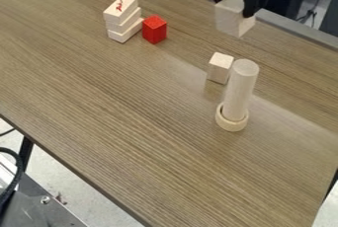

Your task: Move the cube from the red cube to the top of the cylinder

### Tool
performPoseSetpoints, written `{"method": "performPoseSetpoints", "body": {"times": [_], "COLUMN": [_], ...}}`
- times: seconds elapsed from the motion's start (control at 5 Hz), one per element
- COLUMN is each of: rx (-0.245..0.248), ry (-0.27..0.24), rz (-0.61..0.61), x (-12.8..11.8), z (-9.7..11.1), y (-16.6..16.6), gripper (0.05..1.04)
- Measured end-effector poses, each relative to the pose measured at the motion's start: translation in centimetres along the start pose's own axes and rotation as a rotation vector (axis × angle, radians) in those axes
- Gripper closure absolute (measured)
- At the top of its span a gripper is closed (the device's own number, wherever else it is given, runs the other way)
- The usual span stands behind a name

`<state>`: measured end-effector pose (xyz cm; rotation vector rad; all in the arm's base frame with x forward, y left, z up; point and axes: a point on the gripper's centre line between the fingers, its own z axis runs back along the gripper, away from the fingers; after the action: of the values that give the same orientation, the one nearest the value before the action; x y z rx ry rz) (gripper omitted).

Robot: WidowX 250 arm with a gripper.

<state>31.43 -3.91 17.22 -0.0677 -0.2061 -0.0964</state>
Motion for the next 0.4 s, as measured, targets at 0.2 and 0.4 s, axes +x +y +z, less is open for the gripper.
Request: {"method": "performPoseSetpoints", "body": {"times": [0.2, 0.4], "rx": [0.011, 0.020], "ry": [-0.013, 0.002], "rz": [-0.005, -0.012], "x": [0.31, 0.26], "z": [-0.27, -0.78], "y": [-0.29, -0.65], "gripper": [0.545, 0.545]}}
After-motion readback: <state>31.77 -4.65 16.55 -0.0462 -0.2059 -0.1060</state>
